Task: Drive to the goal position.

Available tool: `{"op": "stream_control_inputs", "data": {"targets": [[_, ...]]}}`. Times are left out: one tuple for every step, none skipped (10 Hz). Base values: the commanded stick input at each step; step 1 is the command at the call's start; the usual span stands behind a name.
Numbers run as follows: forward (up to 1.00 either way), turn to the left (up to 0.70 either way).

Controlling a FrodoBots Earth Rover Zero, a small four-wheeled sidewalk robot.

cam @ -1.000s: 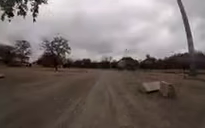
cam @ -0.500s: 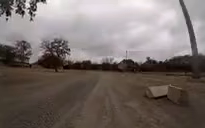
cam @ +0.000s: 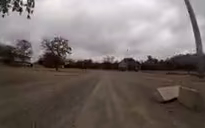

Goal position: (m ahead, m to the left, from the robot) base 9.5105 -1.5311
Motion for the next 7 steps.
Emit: {"op": "stream_control_inputs", "data": {"targets": [[0.7,-0.01],[0.7,-0.01],[0.7,-0.01],[0.7,-0.01],[0.7,-0.01],[0.7,-0.01],[0.7,-0.01]]}}
